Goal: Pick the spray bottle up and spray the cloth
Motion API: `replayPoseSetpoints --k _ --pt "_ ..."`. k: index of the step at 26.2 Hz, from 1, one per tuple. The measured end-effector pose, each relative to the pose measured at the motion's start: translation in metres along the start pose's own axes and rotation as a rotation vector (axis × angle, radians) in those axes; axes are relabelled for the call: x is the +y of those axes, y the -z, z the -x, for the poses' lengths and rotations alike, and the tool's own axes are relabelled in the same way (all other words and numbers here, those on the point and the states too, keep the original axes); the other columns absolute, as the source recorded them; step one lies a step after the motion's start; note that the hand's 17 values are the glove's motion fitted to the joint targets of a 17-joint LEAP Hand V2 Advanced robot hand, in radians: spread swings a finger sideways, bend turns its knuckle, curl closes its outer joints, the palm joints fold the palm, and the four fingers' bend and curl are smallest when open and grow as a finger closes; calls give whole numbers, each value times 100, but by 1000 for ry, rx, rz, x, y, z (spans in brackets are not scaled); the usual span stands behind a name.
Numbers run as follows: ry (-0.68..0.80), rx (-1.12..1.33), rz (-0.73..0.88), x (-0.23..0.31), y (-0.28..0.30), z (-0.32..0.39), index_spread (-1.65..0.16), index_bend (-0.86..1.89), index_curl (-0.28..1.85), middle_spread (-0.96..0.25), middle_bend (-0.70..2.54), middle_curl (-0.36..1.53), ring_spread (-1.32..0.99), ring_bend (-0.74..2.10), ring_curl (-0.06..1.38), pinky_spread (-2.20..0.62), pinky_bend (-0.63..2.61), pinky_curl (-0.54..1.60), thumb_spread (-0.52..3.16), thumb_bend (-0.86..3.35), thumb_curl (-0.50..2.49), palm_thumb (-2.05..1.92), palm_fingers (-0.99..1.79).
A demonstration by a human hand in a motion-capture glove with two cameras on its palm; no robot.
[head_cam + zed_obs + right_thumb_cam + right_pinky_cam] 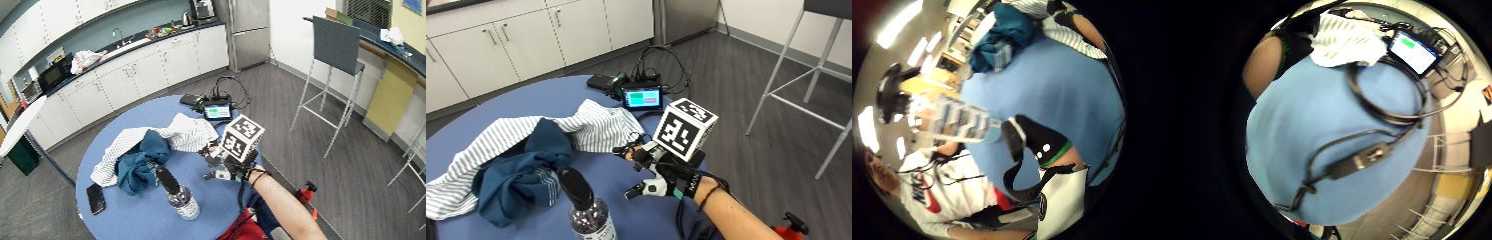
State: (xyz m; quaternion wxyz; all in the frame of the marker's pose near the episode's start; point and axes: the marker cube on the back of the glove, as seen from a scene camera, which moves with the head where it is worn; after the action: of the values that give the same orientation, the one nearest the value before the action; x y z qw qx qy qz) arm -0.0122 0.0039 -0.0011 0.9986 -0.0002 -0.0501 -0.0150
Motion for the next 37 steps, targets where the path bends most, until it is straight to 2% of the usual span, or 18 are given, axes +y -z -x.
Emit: replayPoseSetpoints --k 6,12,22,29,37 --pt "80 -248 9 6 -8 51 -29 10 12 -4 36 16 2 30 15 14 46 16 66 17 10 37 57" --pt "56 -534 42 5 -41 86 -34 3 10 -2 35 20 4 35 20 18 58 22 77 10 13 36 48" --pt "10 -659 -139 0 -73 98 -35 7 9 -3 41 27 5 43 24 20 67 27 85 7 20 49 56" --pt "60 -720 -269 -8 -76 112 -31 6 9 -7 45 31 1 52 29 18 67 27 87 6 24 59 72" --pt "44 -794 -295 -7 -70 112 -28 9 12 -10 42 34 -8 62 34 8 64 28 87 12 33 82 88"
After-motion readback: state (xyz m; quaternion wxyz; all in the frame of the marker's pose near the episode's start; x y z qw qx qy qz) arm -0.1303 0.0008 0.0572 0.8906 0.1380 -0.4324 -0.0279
